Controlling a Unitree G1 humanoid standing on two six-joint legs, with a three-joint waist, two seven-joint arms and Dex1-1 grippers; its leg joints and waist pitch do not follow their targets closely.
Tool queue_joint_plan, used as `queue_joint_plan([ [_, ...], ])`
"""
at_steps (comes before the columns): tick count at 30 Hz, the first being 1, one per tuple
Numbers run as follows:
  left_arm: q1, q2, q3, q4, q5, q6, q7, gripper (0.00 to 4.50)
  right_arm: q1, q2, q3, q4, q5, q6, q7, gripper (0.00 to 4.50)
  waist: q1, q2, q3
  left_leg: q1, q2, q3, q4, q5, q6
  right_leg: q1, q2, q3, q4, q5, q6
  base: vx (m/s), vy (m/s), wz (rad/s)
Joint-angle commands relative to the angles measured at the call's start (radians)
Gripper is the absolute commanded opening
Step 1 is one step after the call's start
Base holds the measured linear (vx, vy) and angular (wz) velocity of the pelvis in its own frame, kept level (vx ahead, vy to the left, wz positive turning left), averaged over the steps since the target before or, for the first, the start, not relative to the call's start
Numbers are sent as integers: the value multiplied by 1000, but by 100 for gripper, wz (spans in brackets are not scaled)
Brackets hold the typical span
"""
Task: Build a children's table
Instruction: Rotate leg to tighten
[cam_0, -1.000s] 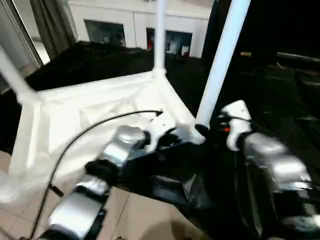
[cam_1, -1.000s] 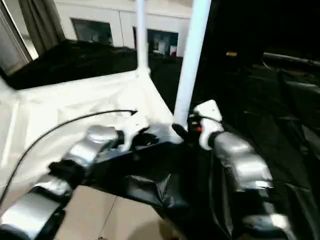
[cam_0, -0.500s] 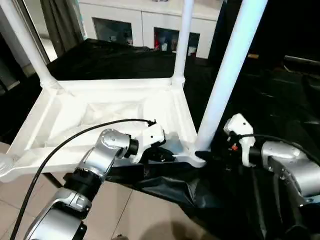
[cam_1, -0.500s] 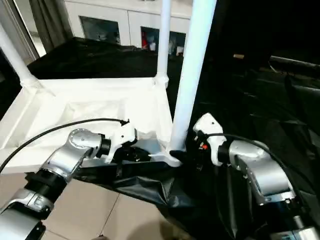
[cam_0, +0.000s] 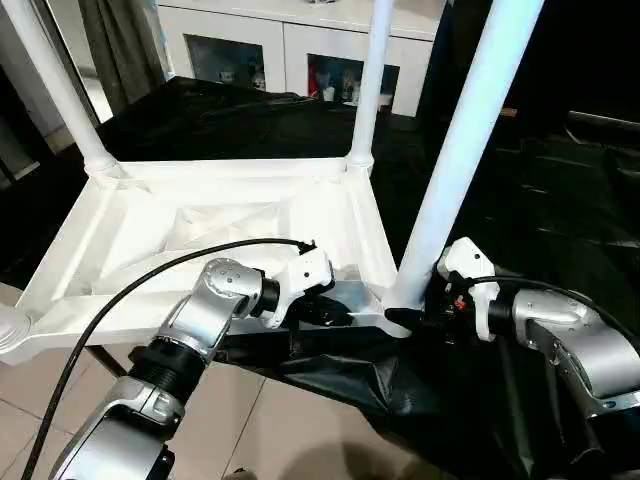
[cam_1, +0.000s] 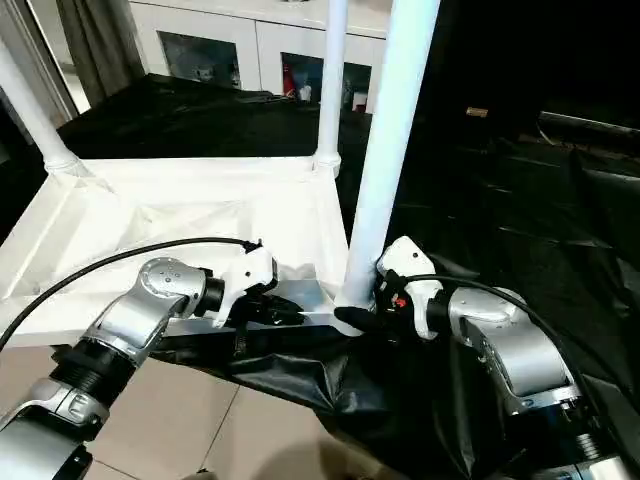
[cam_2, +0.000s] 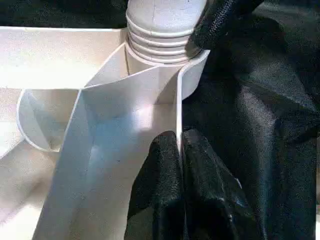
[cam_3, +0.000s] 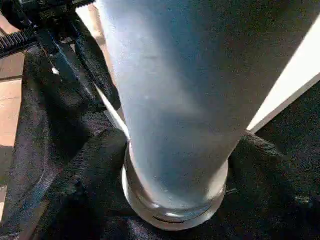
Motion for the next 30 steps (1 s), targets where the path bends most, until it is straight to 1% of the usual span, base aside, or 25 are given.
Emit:
queue_joint_plan([
  [1,-9,-12,2,-47,-36,-10,-12,0,5,2,0,8,5,-10,4,300,1,-21,-71,-4,22,0,-64,-140,75,66,-57,54,-64,-326,-139,0,0,0],
  [4,-12,-11,3,-39,-34,-13,-9,0,9,6,0,9,3,-11,6,278,1,-22,-71,-3,22,-1,-64,-139,75,66,-57,54,-64,-329,-138,0,0,0],
  [6,-13,-11,5,-35,-33,-11,-5,0,13,9,2,12,2,-14,5,272,1,-22,-71,-4,22,0,-63,-137,76,66,-58,54,-64,-330,-136,0,0,0],
  [9,-17,-18,14,-21,-28,-7,24,0,12,36,-8,32,-2,-18,-33,264,-1,-22,-71,-5,21,-1,-63,-137,75,65,-57,53,-64,-336,-135,0,0,0],
  [10,-23,-26,22,-5,-23,-5,54,0,5,62,-21,52,-8,-13,-79,263,-3,-21,-71,-5,20,-1,-64,-142,69,64,-57,52,-66,-350,-131,0,0,0],
  [12,-48,-53,42,44,-8,9,135,0,-17,126,-52,110,-24,-5,-194,262,-8,-23,-68,-6,18,-1,-65,-156,61,64,-56,49,-72,-387,-118,0,0,0],
  [13,-57,-62,47,60,-3,12,161,0,-22,143,-58,125,-30,-6,-226,262,-12,-23,-69,-5,15,-1,-64,-162,53,63,-55,48,-76,-411,-108,0,0,0],
  [14,-86,-91,63,115,13,19,249,0,-35,195,-74,169,-46,-3,-315,262,-15,-23,-69,-5,13,-2,-64,-162,45,63,-54,46,-80,-429,-98,0,0,0],
  [15,-109,-117,77,159,22,23,325,0,-43,233,-84,203,-58,-5,-381,262,-20,-21,-69,-2,12,-2,-63,-169,35,57,-54,46,-82,-444,-92,0,0,0],
  [16,-126,-134,88,188,26,27,374,0,-50,259,-91,229,-70,-10,-433,262,-21,-23,-71,0,10,-2,-62,-168,33,59,-54,44,-83,-445,-92,0,0,0],
  [17,-151,-164,105,232,29,33,455,0,-64,300,-104,271,-89,-16,-521,262,-22,-21,-74,-3,12,-2,-62,-153,32,59,-56,48,-79,-417,-98,0,0,0],
  [18,-175,-191,117,271,29,36,518,0,-81,340,-118,322,-103,-25,-601,262,-21,-19,-72,1,12,-2,-63,-156,29,57,-53,47,-79,-410,-102,0,0,0],
  [19,-195,-214,122,303,31,36,568,0,-99,374,-130,368,-113,-36,-671,262,-26,-19,-73,0,8,-2,-62,-164,31,59,-53,46,-83,-413,-108,0,0,0],
  [20,-211,-234,124,329,35,32,615,0,-115,403,-140,405,-117,-46,-720,262,-25,-18,-74,2,9,-3,-62,-164,28,59,-55,47,-80,-405,-109,0,0,0],
  [21,-228,-256,125,354,38,23,655,0,-133,439,-150,439,-111,-59,-758,262,-24,-9,-73,2,10,-4,-64,-164,29,60,-55,47,-79,-398,-114,0,0,0],
  [22,-246,-276,116,382,50,8,682,0,-157,478,-161,466,-101,-72,-784,262,-26,-12,-76,0,8,-4,-63,-165,34,64,-55,47,-79,-382,-119,0,0,0],
  [23,-246,-276,116,382,50,8,682,0,-157,478,-161,466,-101,-72,-784,262,-24,-12,-76,-1,8,-4,-63,-157,37,65,-54,47,-79,-369,-120,0,0,0],
  [25,-257,-286,113,397,56,-4,688,0,-176,500,-161,471,-100,-83,-788,262,-23,-8,-77,-2,10,-4,-63,-146,49,67,-53,48,-74,-321,-130,0,0,0],
  [26,-261,-289,115,406,58,-8,689,0,-181,506,-162,474,-106,-86,-790,262,-21,-11,-77,-3,10,-3,-64,-142,55,69,-53,49,-72,-301,-137,0,0,0],
  [27,-264,-288,113,408,61,-16,678,0,-185,507,-161,462,-104,-94,-773,317,-19,-11,-77,-4,10,-4,-64,-142,57,71,-53,48,-70,-297,-139,0,0,0],
  [28,-270,-281,107,417,63,-37,649,0,-187,502,-153,426,-115,-102,-754,330,-18,-10,-75,-2,10,-3,-64,-150,61,69,-53,48,-73,-306,-137,0,0,0],
  [29,-270,-277,103,420,63,-48,636,0,-186,496,-147,408,-121,-106,-747,330,-17,-10,-74,0,10,-2,-66,-165,61,69,-53,48,-76,-327,-133,0,0,0],
  [30,-271,-276,102,423,63,-52,632,0,-185,492,-145,403,-123,-108,-745,336,-16,-11,-73,-1,10,-3,-66,-172,60,70,-54,47,-77,-340,-128,0,0,0],
])
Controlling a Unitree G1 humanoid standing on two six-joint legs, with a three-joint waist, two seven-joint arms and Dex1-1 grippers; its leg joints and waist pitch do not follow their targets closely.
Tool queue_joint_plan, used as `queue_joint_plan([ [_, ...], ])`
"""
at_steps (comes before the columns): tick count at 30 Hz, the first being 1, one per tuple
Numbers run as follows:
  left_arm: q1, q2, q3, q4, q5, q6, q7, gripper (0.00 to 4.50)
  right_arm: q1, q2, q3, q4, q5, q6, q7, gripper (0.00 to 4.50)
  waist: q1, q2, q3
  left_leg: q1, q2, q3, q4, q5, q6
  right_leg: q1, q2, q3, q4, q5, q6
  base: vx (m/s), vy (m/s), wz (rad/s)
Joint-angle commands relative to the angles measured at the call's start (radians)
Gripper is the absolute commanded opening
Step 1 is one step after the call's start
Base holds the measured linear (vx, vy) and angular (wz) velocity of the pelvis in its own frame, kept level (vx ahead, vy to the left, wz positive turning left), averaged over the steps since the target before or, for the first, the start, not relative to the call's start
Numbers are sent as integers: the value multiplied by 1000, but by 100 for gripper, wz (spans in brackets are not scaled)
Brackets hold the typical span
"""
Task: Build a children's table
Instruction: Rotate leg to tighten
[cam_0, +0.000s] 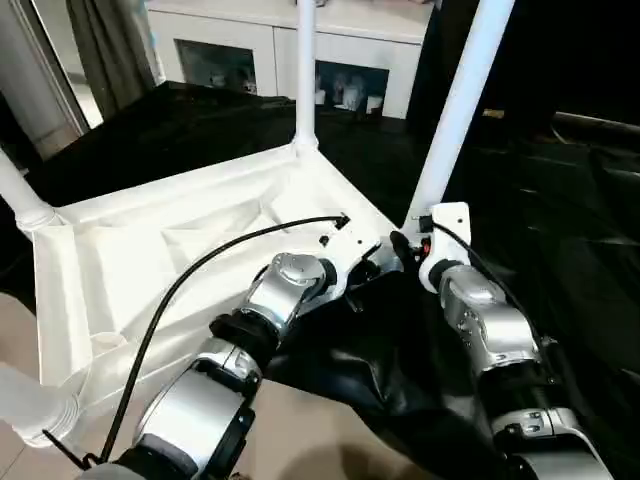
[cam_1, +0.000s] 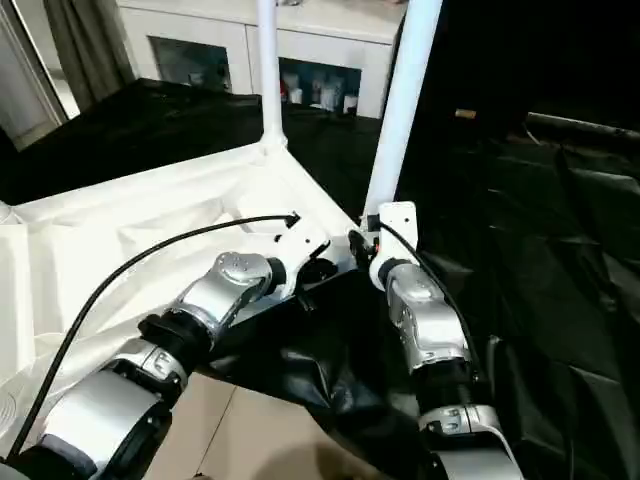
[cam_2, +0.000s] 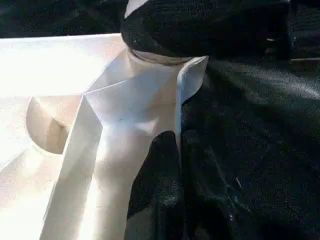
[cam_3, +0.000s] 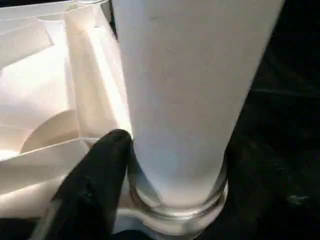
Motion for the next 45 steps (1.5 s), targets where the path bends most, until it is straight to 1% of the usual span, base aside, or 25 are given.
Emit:
queue_joint_plan([
  [1,-39,4,32,4,-18,-57,27,0,19,13,51,-13,1,10,50,350,2,-11,-70,-6,10,-3,-68,-178,59,66,-56,45,-80,-370,-111,0,0,0],
  [2,-41,6,33,11,-20,-61,25,0,18,6,52,-17,0,5,54,374,1,-11,-71,-3,9,-2,-66,-179,59,64,-55,45,-81,-375,-110,0,0,0],
  [5,-37,20,31,14,-24,-74,-2,0,29,-39,60,-52,-2,10,99,384,-1,-12,-70,-6,10,-3,-67,-172,65,65,-55,45,-80,-376,-109,0,0,0],
  [6,-32,30,30,8,-24,-82,-26,0,46,-80,76,-91,-4,18,153,396,-1,-13,-70,-5,11,-2,-66,-171,68,65,-54,45,-80,-372,-110,0,0,0],
  [7,-20,44,24,-9,-26,-98,-66,0,72,-138,91,-153,8,38,234,416,2,-19,-71,-9,12,-3,-65,-156,79,69,-54,46,-74,-351,-109,0,0,0],
  [9,-18,47,24,-13,-27,-100,-73,0,76,-147,92,-164,13,43,248,424,4,-19,-72,-9,12,-2,-64,-148,88,69,-55,47,-73,-335,-109,0,0,0],
  [10,-8,59,21,-29,-30,-111,-112,0,100,-192,96,-221,34,67,320,436,4,-20,-73,-11,10,-2,-63,-141,100,72,-53,46,-74,-323,-114,0,0,0],
  [11,8,76,13,-53,-39,-136,-174,0,117,-236,95,-262,46,84,371,436,6,-19,-71,-10,12,-1,-62,-133,108,69,-55,48,-71,-310,-123,0,0,0],
  [12,19,86,7,-71,-47,-149,-217,0,128,-264,96,-287,53,91,405,445,8,-19,-71,-12,13,-2,-63,-133,111,72,-55,47,-71,-312,-124,0,0,0],
  [13,42,108,-7,-108,-61,-174,-301,0,144,-313,103,-321,56,91,453,445,11,-18,-70,-8,15,0,-62,-137,112,66,-56,50,-72,-319,-128,0,0,0],
  [15,68,133,-26,-153,-74,-185,-386,0,160,-362,114,-352,60,87,504,445,18,-18,-68,-5,17,1,-64,-151,106,65,-58,51,-75,-352,-125,0,0,0],
  [16,100,169,-50,-215,-87,-176,-472,0,176,-409,113,-378,73,78,560,445,22,-12,-67,-1,21,0,-67,-172,92,61,-60,51,-77,-385,-123,0,0,0],
  [17,111,182,-57,-236,-92,-170,-499,0,180,-422,109,-386,80,77,579,445,24,-12,-68,-1,23,-1,-67,-176,89,62,-62,51,-77,-385,-123,0,0,0],
  [19,117,188,-59,-249,-96,-166,-513,0,182,-428,106,-391,85,80,592,445,25,-9,-65,3,25,0,-68,-196,84,55,-59,51,-80,-398,-125,0,0,0],
  [21,138,209,-65,-294,-113,-147,-559,0,191,-449,109,-406,98,87,634,445,27,-10,-68,2,27,-3,-69,-197,72,58,-61,51,-74,-374,-136,0,0,0],
  [23,158,228,-67,-335,-123,-135,-593,0,213,-479,129,-435,117,98,703,445,28,-7,-67,4,29,-1,-69,-197,73,56,-58,54,-69,-334,-154,0,0,0],
  [24,162,232,-64,-341,-121,-135,-598,0,222,-489,139,-449,129,106,725,445,28,-10,-67,3,28,0,-68,-196,77,57,-58,55,-69,-324,-157,0,0,0],
  [26,167,236,-61,-348,-120,-133,-604,0,236,-502,155,-469,142,116,753,445,35,-10,-66,1,27,0,-68,-194,77,59,-60,55,-70,-342,-148,0,0,0],
  [28,172,240,-60,-357,-122,-127,-608,0,243,-505,165,-477,142,117,762,445,35,-14,-66,-2,25,-1,-68,-190,73,60,-60,53,-71,-361,-136,0,0,0],
  [31,180,244,-59,-377,-126,-116,-614,0,238,-490,166,-455,131,108,754,445,36,-12,-66,0,25,-1,-68,-187,63,57,-62,52,-75,-398,-118,0,0,0],
  [35,191,249,-60,-406,-128,-97,-618,0,230,-479,165,-437,127,106,753,445,35,-11,-67,-1,25,-2,-69,-182,61,57,-60,52,-74,-384,-119,0,0,0],
  [39,192,249,-58,-409,-126,-94,-621,0,230,-477,170,-436,135,106,761,445,35,-9,-68,-2,26,-2,-68,-172,63,59,-59,53,-68,-336,-135,0,0,0],
  [40,193,250,-58,-411,-126,-93,-621,0,231,-477,170,-436,136,107,764,430,35,-10,-69,-3,25,-2,-68,-170,64,60,-59,54,-67,-329,-138,0,0,0],
  [43,196,253,-58,-419,-125,-84,-620,0,237,-477,172,-437,134,108,773,430,35,-10,-68,-3,25,-2,-68,-172,66,60,-59,54,-67,-330,-139,0,0,0],
  [45,199,256,-58,-424,-124,-80,-621,0,241,-477,174,-437,137,110,779,396,35,-10,-66,-2,25,-2,-69,-180,64,59,-59,53,-69,-349,-135,0,0,0],
])
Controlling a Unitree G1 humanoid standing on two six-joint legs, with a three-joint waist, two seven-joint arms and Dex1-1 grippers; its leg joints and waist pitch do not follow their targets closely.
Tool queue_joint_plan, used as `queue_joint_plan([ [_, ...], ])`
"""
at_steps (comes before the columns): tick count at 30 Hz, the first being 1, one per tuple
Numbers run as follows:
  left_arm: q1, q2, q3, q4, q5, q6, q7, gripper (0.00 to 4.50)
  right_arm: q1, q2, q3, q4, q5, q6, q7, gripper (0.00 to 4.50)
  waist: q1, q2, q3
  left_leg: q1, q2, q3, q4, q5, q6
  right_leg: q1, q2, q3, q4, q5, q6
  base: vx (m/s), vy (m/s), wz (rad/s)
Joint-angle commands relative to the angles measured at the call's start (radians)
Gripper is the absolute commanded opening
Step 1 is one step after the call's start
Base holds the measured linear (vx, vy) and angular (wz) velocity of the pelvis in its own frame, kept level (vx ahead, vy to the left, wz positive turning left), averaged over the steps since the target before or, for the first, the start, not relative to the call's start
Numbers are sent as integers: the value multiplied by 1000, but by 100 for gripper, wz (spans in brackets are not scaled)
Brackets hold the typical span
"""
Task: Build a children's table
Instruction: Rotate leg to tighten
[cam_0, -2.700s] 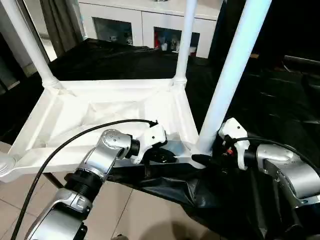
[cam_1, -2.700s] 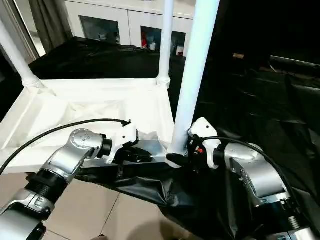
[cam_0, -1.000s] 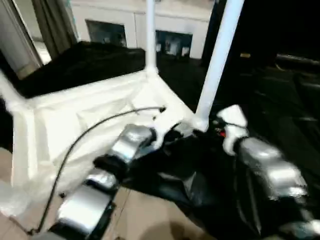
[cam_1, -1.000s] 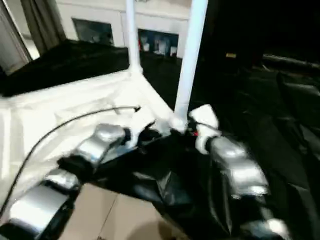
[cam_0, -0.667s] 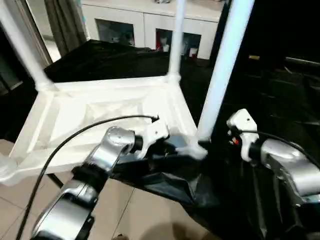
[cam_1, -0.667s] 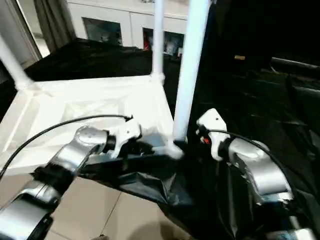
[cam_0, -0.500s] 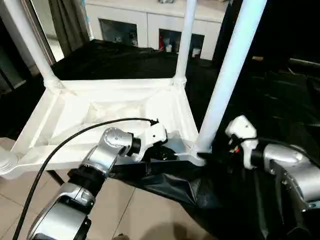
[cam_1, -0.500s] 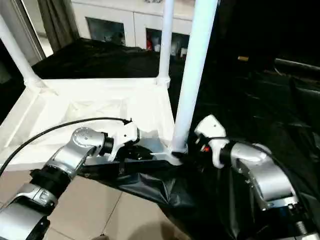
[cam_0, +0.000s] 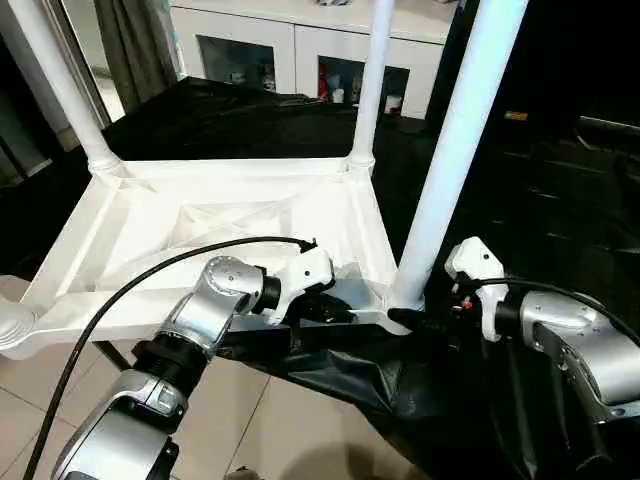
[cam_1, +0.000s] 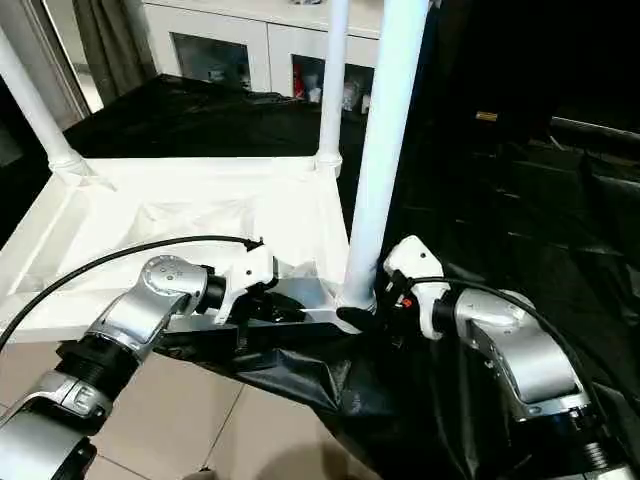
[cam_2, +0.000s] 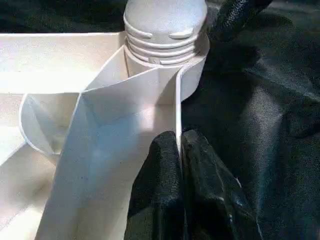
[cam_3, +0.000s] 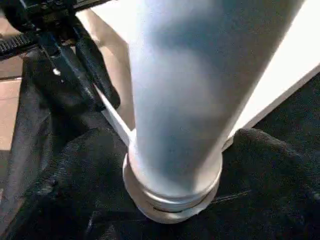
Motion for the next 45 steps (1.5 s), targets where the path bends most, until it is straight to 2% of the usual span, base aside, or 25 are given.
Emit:
queue_joint_plan([
  [1,-9,-11,12,-66,-47,-10,-21,0,5,-1,4,6,9,1,14,392,-4,-13,-67,0,24,-2,-70,-183,63,61,-59,53,-71,-353,-135,0,0,0],
  [4,-7,-10,12,-69,-47,-6,-20,0,6,1,4,12,9,-1,15,354,-4,-15,-67,0,23,-2,-69,-182,64,61,-59,52,-72,-366,-127,0,0,0],
  [7,-5,-8,13,-71,-46,-3,-19,0,4,7,6,18,9,-2,17,344,-4,-15,-68,-1,23,-2,-69,-176,64,61,-59,52,-71,-361,-127,0,0,0],
  [10,-2,-5,13,-76,-45,0,-18,0,5,12,11,22,7,-5,17,304,-3,-16,-69,-3,25,-3,-69,-168,65,63,-60,53,-67,-343,-134,0,0,0],
  [12,-1,-4,13,-77,-44,1,-16,0,6,15,14,27,3,-9,18,301,-4,-16,-69,-2,24,-2,-68,-168,66,62,-60,52,-68,-345,-135,0,0,0],
  [14,0,-3,13,-78,-43,1,-13,0,6,16,15,28,2,-10,19,270,-4,-16,-69,-2,24,-2,-68,-170,65,62,-59,52,-68,-347,-134,0,0,0],
  [21,5,-3,18,-82,-44,7,-5,0,11,33,10,31,11,-8,14,253,-4,-16,-69,-2,23,-2,-68,-171,64,62,-59,52,-70,-362,-125,0,0,0],
  [24,-2,-19,29,-58,-31,22,50,0,11,82,-13,57,11,-8,-52,252,-6,-17,-69,-1,23,-2,-68,-167,62,60,-59,52,-70,-361,-128,0,0,0],
  [26,-23,-43,42,-13,-12,34,127,0,0,133,-35,110,-10,-8,-147,251,-14,-21,-67,-2,21,-1,-69,-179,54,59,-58,49,-74,-384,-122,0,0,0],
  [27,-29,-50,46,0,-7,37,150,0,-3,147,-41,125,-16,-7,-174,251,-17,-20,-66,-3,19,-2,-69,-182,52,59,-58,48,-75,-400,-117,0,0,0],
  [28,-52,-72,54,44,12,41,221,0,-18,201,-73,172,-20,1,-268,251,-23,-23,-66,-1,17,-2,-69,-191,44,58,-57,45,-81,-435,-104,0,0,0],
  [29,-75,-93,60,87,29,44,291,0,-34,254,-105,214,-20,11,-358,251,-27,-20,-66,0,15,-3,-68,-196,38,56,-58,44,-85,-460,-94,0,0,0],
  [30,-100,-117,69,129,42,49,365,0,-49,297,-122,251,-33,10,-440,251,-29,-21,-67,-4,13,-4,-68,-188,36,59,-59,44,-85,-463,-88,0,0,0],
  [31,-135,-155,86,186,49,67,461,0,-75,356,-139,306,-65,7,-569,251,-37,-21,-67,0,9,-4,-66,-197,20,52,-57,40,-91,-493,-78,0,0,0],
  [33,-169,-194,96,239,56,75,550,0,-104,412,-151,359,-88,-1,-674,251,-37,-21,-70,1,8,-5,-67,-182,15,56,-57,40,-90,-486,-73,0,0,0],
  [34,-185,-214,97,264,59,74,589,0,-121,441,-152,383,-95,-13,-710,251,-38,-18,-72,0,9,-4,-66,-170,22,54,-58,44,-88,-451,-83,0,0,0],
  [35,-202,-237,95,292,62,69,619,0,-143,471,-141,409,-106,-39,-738,251,-37,-16,-72,-3,12,-6,-68,-162,27,58,-56,45,-82,-412,-92,0,0,0],
  [36,-212,-250,93,308,65,61,638,0,-159,488,-130,424,-115,-55,-750,251,-38,-18,-73,-3,10,-4,-67,-159,30,57,-55,46,-81,-397,-94,0,0,0],
  [37,-219,-259,91,317,68,55,650,0,-169,498,-122,434,-121,-65,-756,251,-35,-15,-75,-4,11,-4,-67,-148,38,61,-55,48,-75,-344,-112,0,0,0],
  [40,-232,-277,94,335,64,31,629,0,-198,515,-101,455,-150,-109,-753,251,-32,-14,-76,-3,10,-2,-66,-135,51,64,-55,49,-70,-298,-132,0,0,0],
  [42,-239,-282,96,352,63,19,621,0,-206,525,-108,458,-143,-130,-743,251,-31,-17,-73,-4,11,-1,-67,-145,57,66,-55,49,-71,-304,-137,0,0,0],
  [43,-241,-279,94,359,63,3,608,0,-209,526,-118,449,-130,-143,-729,285,-32,-17,-72,-2,10,-1,-68,-160,58,65,-56,48,-74,-332,-132,0,0,0],
  [45,-239,-273,92,359,59,-9,589,0,-209,517,-118,439,-122,-148,-705,293,-33,-17,-70,-1,10,-1,-69,-176,60,65,-56,47,-80,-373,-119,0,0,0],
])
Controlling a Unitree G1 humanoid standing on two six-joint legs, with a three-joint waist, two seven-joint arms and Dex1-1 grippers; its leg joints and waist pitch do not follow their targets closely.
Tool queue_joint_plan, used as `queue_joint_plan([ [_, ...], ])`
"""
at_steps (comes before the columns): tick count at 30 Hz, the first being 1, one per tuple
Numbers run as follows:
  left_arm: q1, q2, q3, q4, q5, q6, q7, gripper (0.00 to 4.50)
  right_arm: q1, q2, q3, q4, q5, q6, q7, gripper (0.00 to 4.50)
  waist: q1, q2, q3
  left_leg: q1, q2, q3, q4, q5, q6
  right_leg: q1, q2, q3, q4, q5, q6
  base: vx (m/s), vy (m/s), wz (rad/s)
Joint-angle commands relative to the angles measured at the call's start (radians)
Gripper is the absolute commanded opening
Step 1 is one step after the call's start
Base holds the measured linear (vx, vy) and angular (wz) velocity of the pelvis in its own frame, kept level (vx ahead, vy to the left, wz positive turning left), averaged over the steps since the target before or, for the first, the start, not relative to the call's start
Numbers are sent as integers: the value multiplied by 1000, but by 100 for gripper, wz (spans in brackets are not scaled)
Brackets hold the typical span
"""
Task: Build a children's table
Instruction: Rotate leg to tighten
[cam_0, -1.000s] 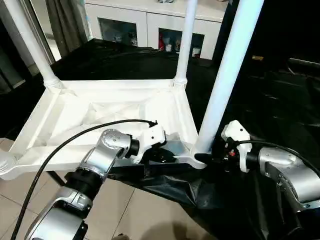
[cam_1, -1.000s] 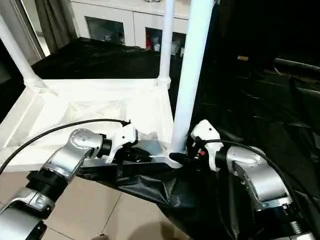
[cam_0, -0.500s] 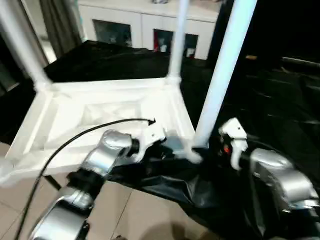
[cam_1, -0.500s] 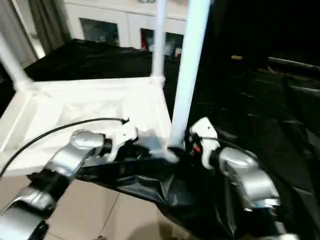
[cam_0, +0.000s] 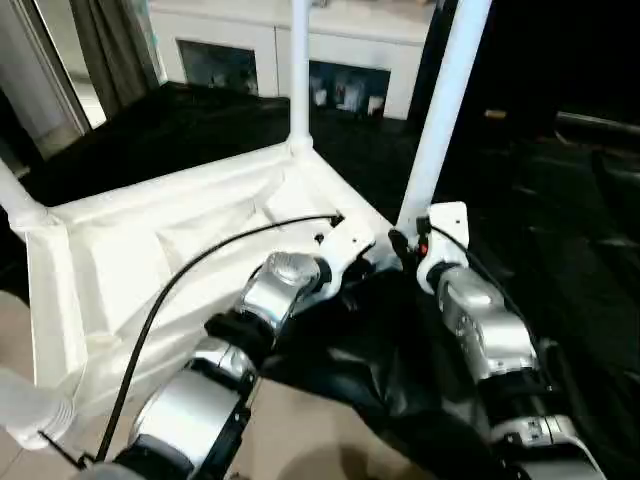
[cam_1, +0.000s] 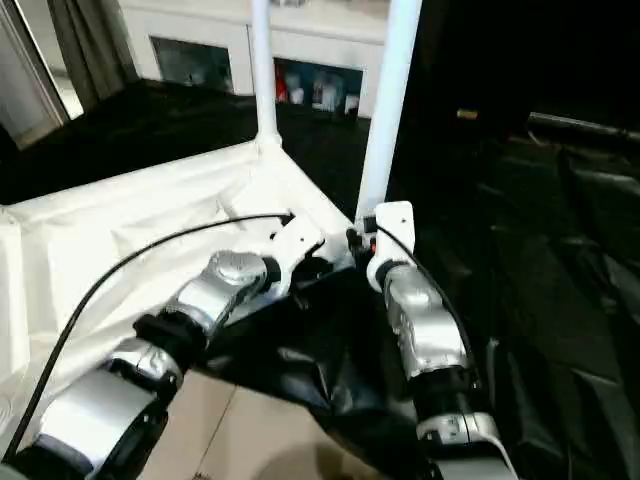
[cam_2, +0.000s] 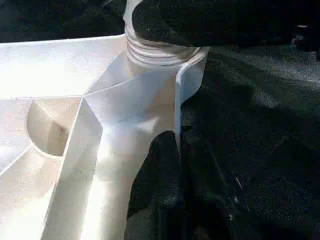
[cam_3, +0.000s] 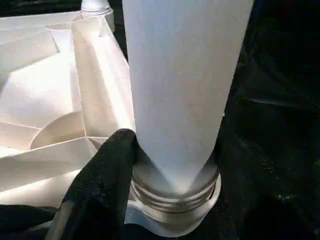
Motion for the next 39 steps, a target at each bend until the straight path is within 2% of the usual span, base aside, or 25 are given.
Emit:
queue_joint_plan([
  [1,-27,-7,16,-18,-20,-58,-12,0,8,21,47,5,34,13,77,306,3,-14,-69,-3,11,-2,-67,-179,64,62,-58,47,-80,-384,-113,0,0,0],
  [2,-21,4,12,-28,-23,-66,-38,0,13,0,52,-15,43,16,119,306,2,-16,-68,-4,12,-2,-68,-178,66,62,-58,46,-80,-386,-112,0,0,0],
  [4,-14,15,11,-37,-27,-69,-60,0,18,-24,55,-37,52,21,163,340,3,-16,-68,-4,13,-1,-67,-171,79,63,-58,48,-78,-366,-117,0,0,0],
  [6,-11,21,11,-41,-28,-73,-75,0,21,-38,56,-51,56,21,191,344,3,-16,-68,-6,13,-2,-67,-165,82,63,-57,48,-76,-357,-121,0,0,0],
  [9,21,68,2,-80,-40,-113,-187,0,62,-170,92,-157,70,58,376,353,9,-16,-69,-4,18,-1,-65,-148,94,66,-57,50,-71,-314,-133,0,0,0],
  [10,35,85,-3,-100,-48,-126,-234,0,82,-221,109,-200,78,73,449,353,14,-14,-70,-6,19,-2,-65,-137,106,69,-56,51,-65,-275,-146,0,0,0],
  [11,48,99,-6,-119,-56,-134,-275,0,101,-266,126,-235,80,75,510,353,16,-16,-69,-5,19,0,-63,-140,111,68,-56,52,-66,-271,-148,0,0,0],
  [14,105,167,-36,-227,-99,-141,-465,0,174,-422,160,-351,110,93,705,353,25,-17,-64,-2,25,-2,-67,-170,108,68,-62,54,-68,-320,-147,0,0,0],
  [16,118,188,-46,-259,-107,-132,-511,0,188,-455,162,-375,123,101,746,353,26,-15,-63,0,24,1,-67,-189,103,60,-62,53,-74,-365,-142,0,0,0],
  [17,118,188,-46,-259,-107,-132,-511,0,188,-455,162,-375,123,101,746,353,26,-15,-63,0,24,1,-67,-189,103,60,-62,53,-74,-365,-142,0,0,0],
  [18,132,204,-48,-294,-120,-116,-550,0,195,-474,164,-384,125,104,764,353,27,-15,-61,3,24,2,-68,-201,94,56,-61,52,-80,-400,-134,0,0,0],
  [20,150,224,-52,-334,-137,-102,-594,0,197,-486,165,-387,127,106,777,353,29,-12,-62,5,28,-3,-71,-212,73,55,-65,52,-80,-429,-127,0,0,0],
  [23,160,235,-49,-354,-138,-98,-612,0,200,-496,170,-393,129,109,792,353,31,-12,-62,11,27,0,-69,-221,66,49,-62,53,-82,-427,-129,0,0,0],
  [26,172,250,-47,-380,-138,-87,-624,0,199,-489,170,-390,140,116,793,353,32,-14,-63,1,26,-2,-70,-203,65,56,-61,52,-78,-410,-122,0,0,0],
  [29,178,254,-46,-392,-138,-80,-630,0,197,-478,172,-386,134,118,794,353,32,-14,-65,-1,26,-2,-70,-188,66,56,-61,52,-74,-388,-124,0,0,0],
  [31,179,253,-45,-395,-138,-78,-630,0,197,-474,171,-385,135,120,793,324,32,-14,-66,-1,26,-2,-69,-178,67,57,-61,53,-71,-366,-130,0,0,0],
  [33,182,254,-47,-407,-140,-69,-631,0,195,-471,173,-382,137,120,793,324,32,-15,-66,-2,27,-2,-69,-174,67,58,-61,53,-68,-350,-137,0,0,0],
  [34,184,254,-46,-414,-140,-63,-631,0,194,-466,177,-376,134,116,792,304,32,-14,-66,-2,27,-2,-69,-175,67,58,-62,53,-67,-346,-141,0,0,0],
  [39,187,255,-45,-420,-137,-59,-632,0,192,-461,185,-366,132,111,792,273,32,-13,-66,-1,26,-2,-69,-177,65,58,-61,54,-68,-347,-141,0,0,0],
])
